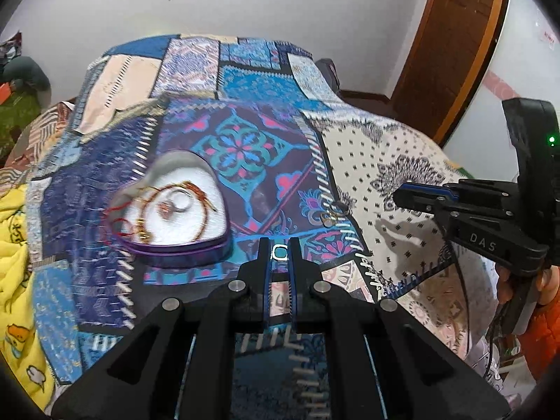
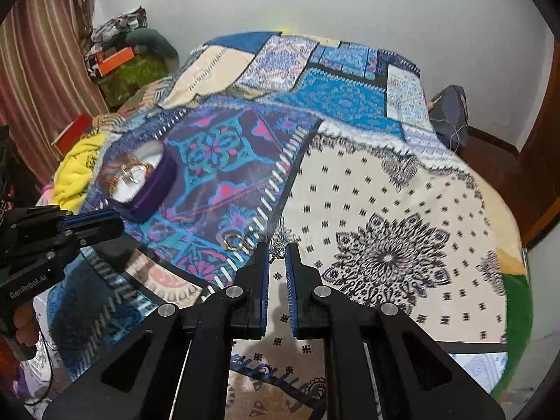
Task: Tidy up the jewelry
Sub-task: 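Grasp a small silver earring with the left tool while the right tool grasps another, then carry the left tool's earring over the heart tin while the right tool carries its earring there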
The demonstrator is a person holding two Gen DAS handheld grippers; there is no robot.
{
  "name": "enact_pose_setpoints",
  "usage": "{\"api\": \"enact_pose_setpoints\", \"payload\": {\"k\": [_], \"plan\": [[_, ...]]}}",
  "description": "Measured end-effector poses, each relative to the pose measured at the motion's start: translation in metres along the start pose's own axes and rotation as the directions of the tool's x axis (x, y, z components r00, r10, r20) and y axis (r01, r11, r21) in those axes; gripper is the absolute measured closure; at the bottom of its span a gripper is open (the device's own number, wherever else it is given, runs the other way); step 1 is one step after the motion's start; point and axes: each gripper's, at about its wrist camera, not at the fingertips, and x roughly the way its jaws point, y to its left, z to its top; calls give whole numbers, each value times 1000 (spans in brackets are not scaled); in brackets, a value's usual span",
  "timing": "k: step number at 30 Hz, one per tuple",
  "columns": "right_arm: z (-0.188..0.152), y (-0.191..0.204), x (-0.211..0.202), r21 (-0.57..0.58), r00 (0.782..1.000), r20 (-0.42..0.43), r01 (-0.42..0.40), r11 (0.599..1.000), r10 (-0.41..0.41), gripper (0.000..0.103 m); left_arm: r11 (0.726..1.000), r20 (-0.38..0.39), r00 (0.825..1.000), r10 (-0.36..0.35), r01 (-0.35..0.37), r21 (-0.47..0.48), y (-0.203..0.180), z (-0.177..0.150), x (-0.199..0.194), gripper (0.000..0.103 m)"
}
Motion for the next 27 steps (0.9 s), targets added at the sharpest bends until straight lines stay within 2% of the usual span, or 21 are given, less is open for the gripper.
{"api": "enact_pose_setpoints", "payload": {"k": [14, 20, 27], "plan": [[32, 24, -38, -23, 991, 133, 0, 1000, 3, 95, 998, 125, 990, 60, -56, -34, 27, 10, -57, 96], [43, 44, -30, -47, 988, 144, -42, 998, 48, 95, 996, 142, 986, 83, -78, -45, 43, 11, -67, 96], [54, 75, -8, -67, 982, 130, -128, 990, 136, 95, 993, 155, 983, 102, -92, -70, 64, 11, -68, 96]]}}
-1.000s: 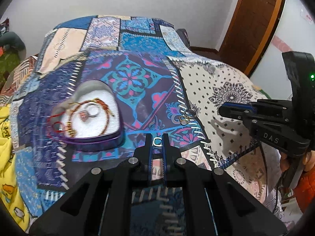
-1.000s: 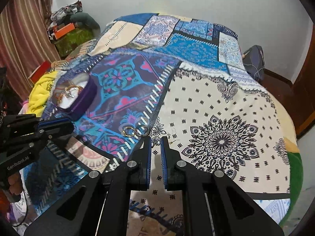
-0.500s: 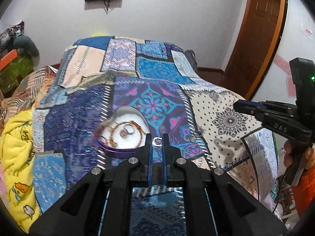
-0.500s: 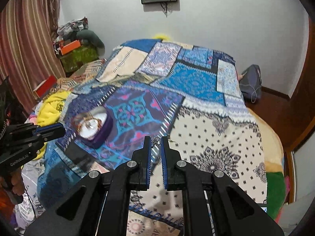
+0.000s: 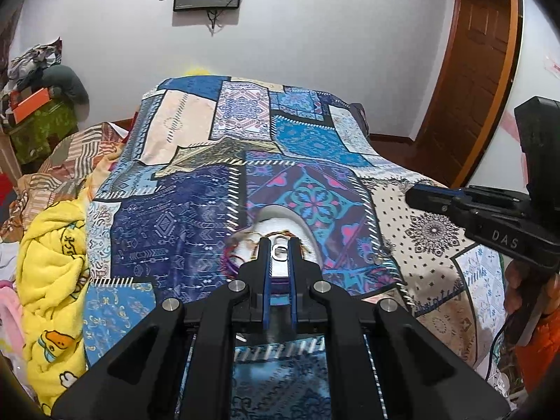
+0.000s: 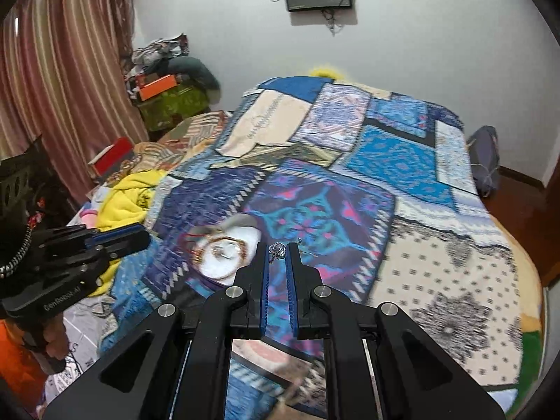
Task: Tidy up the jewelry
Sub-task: 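Carry the left tool's earring over the heart tin while the right tool carries its earring there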
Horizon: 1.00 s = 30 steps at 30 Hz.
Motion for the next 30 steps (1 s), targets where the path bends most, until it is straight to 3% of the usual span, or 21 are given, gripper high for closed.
{"api": "enact_pose_setpoints", "payload": {"k": [12, 18, 30], "plan": [[2, 35, 49, -87, 993, -86, -90, 992, 82, 95, 999, -20, 999, -44, 44, -27, 23, 6, 22, 96], [-6, 43, 70, -111, 986, -146, -103, 988, 87, 95, 996, -48, 995, -87, 85, -30, 26, 9, 42, 96], [-11, 41, 86, -112, 976, -196, -115, 987, 91, 95, 995, -103, 990, -94, 90, -47, 34, 0, 69, 96]]}}
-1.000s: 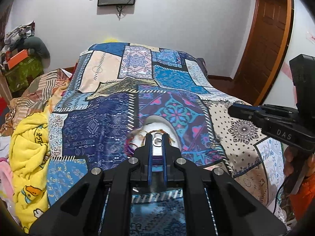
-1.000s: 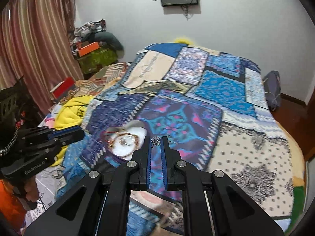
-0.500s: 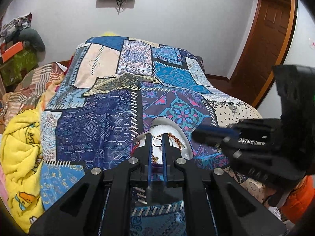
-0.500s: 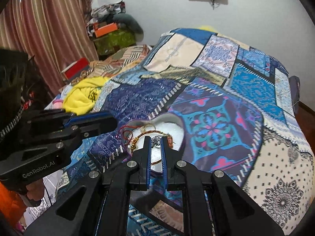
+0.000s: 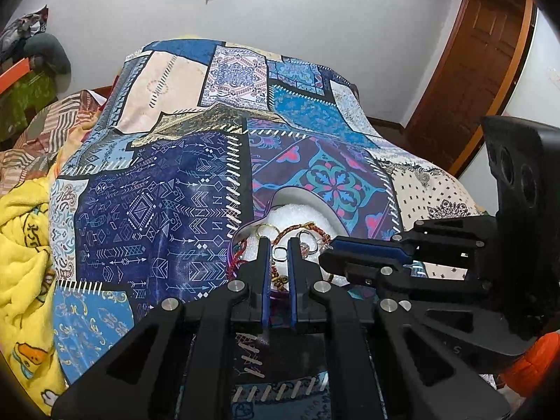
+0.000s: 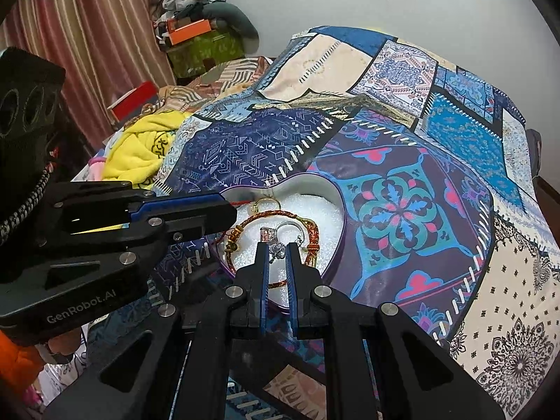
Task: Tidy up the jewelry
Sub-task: 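Carry the left tool's earring over the heart tin while the right tool carries its earring there, then open the left tool over the tin while the right tool opens, dropping both earrings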
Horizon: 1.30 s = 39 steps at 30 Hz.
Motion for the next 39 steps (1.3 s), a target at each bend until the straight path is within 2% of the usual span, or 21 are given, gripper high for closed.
{"api": "enact_pose_setpoints", "payload": {"k": [10, 13, 15, 20, 24, 33, 39], "plan": [[0, 3, 3, -9, 1000, -12, -4, 1000, 4, 94, 999, 11, 999, 38, -38, 14, -1, -1, -5, 96], [0, 3, 3, -5, 1000, -21, -11, 1000, 11, 94, 999, 6, 999, 47, -47, 10, -1, -1, -6, 90], [0, 2, 2, -3, 1000, -24, -9, 1000, 9, 91, 998, 8, 998, 57, -57, 8, -1, 0, -8, 79], [-2, 0, -4, 11, 1000, -16, -1, 1000, 1, 77, 998, 19, 998, 68, -68, 10, -3, 1, -16, 74], [-3, 1, -13, 15, 1000, 1, 8, 1000, -8, 76, 997, 34, 996, 77, -77, 5, -4, 3, -24, 69], [-3, -4, -42, 34, 998, 58, 38, 999, -40, 76, 994, 66, 992, 109, -110, 10, -13, 7, -46, 68], [-6, -25, -73, 95, 990, 110, 75, 993, -86, 76, 993, 80, 991, 110, -112, 30, -29, 8, -57, 68]]}}
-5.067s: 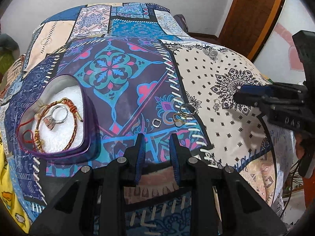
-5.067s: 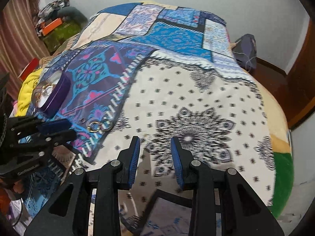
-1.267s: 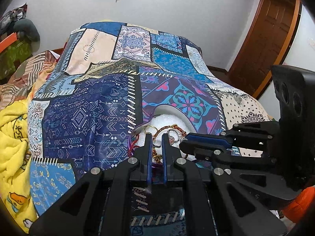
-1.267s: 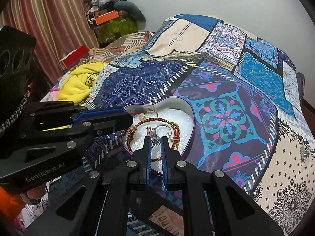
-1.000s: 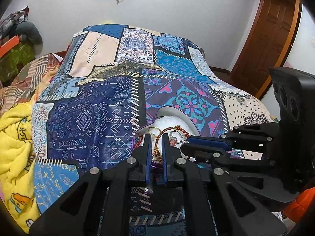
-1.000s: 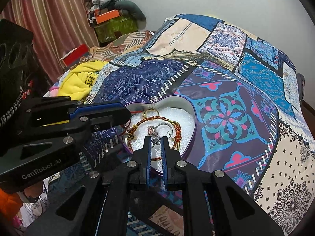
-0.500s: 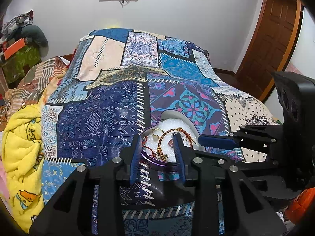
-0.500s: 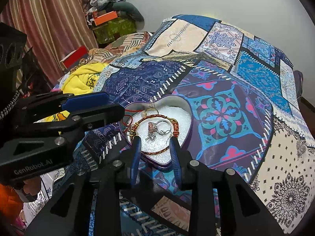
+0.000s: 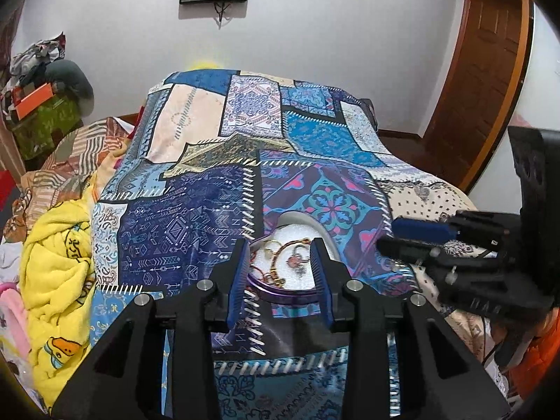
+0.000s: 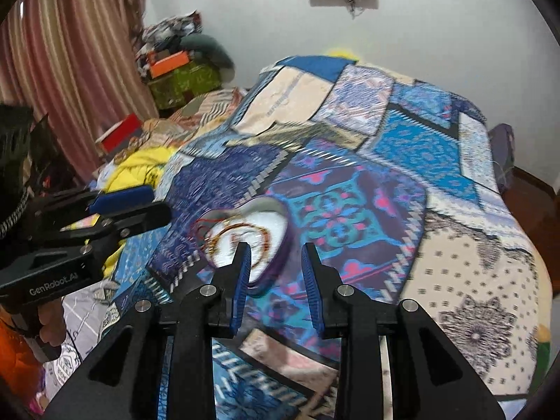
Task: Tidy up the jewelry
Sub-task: 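Open the left tool over the tin while the right tool opens, dropping both earrings, then move both tools back to the silver rings on the quilt, then grasp a silver ring with the left tool while the right tool grasps another silver ring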
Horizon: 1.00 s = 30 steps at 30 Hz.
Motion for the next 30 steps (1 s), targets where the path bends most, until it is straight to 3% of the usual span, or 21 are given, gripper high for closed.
{"api": "enact_pose_setpoints", "payload": {"k": [8, 15, 30], "plan": [[-3, -55, -40, 115, 992, 50, 107, 988, -113, 76, 998, 15, 999, -41, 40, 39, -29, 4, -8, 64], [-19, -88, -52, 183, 986, 31, 156, 971, -164, 76, 992, -39, 995, -97, 99, 73, -61, -1, 9, 64], [-55, -114, -29, 202, 989, -89, 132, 971, -116, 76, 970, -246, 952, -181, 214, 116, -124, -31, 96, 66]]}}
